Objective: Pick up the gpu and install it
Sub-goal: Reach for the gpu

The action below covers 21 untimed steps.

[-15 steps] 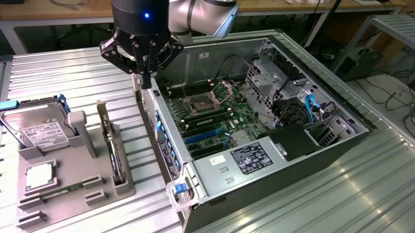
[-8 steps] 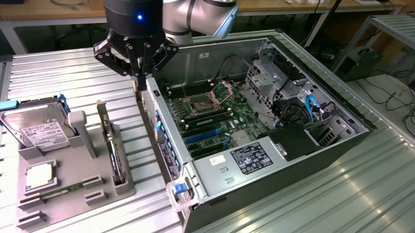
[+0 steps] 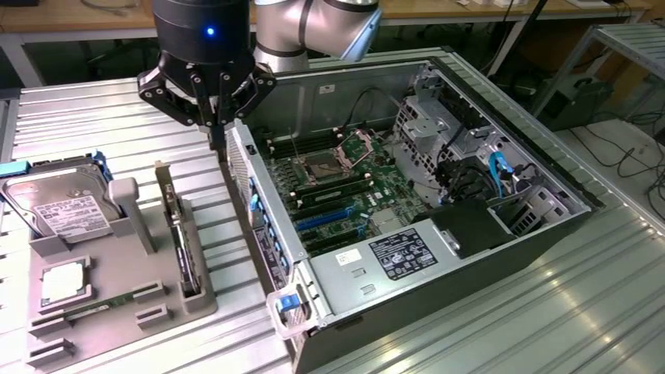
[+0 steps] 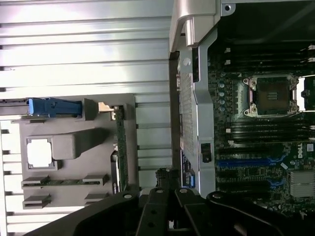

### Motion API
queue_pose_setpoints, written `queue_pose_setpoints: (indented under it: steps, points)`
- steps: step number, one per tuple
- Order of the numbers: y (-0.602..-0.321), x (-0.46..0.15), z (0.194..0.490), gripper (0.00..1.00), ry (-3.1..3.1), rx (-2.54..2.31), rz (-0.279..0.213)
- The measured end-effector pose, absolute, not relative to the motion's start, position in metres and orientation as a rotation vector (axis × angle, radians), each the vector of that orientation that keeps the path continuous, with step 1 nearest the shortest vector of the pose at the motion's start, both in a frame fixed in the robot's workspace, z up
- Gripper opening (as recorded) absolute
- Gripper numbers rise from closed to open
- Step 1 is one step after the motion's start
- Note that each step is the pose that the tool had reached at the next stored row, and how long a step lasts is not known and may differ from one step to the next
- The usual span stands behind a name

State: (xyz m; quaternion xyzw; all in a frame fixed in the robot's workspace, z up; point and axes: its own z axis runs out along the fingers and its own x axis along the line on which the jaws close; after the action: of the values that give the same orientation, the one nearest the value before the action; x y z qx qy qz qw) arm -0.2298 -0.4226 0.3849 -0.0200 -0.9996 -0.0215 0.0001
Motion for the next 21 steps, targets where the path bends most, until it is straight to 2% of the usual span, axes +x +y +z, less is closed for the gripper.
queue_pose_setpoints:
  steps: [21]
  points:
    - [-0.436,-0.267,0.379,0.11,-3.132,-0.063,-0.067]
